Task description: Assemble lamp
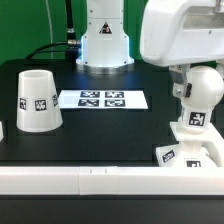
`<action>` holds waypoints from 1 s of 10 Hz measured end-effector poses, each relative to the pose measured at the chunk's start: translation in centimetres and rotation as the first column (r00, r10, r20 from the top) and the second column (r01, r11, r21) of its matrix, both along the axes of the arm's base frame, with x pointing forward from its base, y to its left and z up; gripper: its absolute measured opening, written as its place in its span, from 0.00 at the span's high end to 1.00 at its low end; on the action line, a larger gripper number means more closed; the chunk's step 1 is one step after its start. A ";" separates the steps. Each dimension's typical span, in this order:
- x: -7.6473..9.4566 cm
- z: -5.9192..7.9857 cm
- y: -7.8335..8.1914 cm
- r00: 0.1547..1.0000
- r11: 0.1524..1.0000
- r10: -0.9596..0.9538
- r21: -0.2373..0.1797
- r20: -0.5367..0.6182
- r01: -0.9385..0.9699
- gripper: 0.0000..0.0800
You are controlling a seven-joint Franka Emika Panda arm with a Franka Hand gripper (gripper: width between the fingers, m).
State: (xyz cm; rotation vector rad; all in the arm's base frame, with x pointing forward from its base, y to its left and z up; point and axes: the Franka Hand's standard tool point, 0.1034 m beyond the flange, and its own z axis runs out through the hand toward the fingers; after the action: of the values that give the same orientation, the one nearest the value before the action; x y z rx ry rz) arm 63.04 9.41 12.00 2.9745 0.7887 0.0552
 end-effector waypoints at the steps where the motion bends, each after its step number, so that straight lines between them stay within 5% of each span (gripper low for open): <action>1: 0.0 0.0 0.0 0.998 0.998 -0.064 0.003 0.003 0.064 0.28; 4: 0.0 0.0 -0.2 0.964 0.964 -0.266 0.022 0.015 0.265 0.28; 6: -0.4 -0.2 -0.7 0.871 0.870 -0.490 0.070 0.015 0.488 0.28; 10: -0.4 -0.2 -0.8 0.577 0.573 -0.816 0.080 -0.030 0.815 0.28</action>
Offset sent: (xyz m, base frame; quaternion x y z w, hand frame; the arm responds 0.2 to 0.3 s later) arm 0.0000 0.0000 0.0000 0.0000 0.0000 0.1938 0.9810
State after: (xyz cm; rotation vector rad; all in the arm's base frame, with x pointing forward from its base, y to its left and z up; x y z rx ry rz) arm 62.67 8.58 11.76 3.0721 -0.6864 0.0539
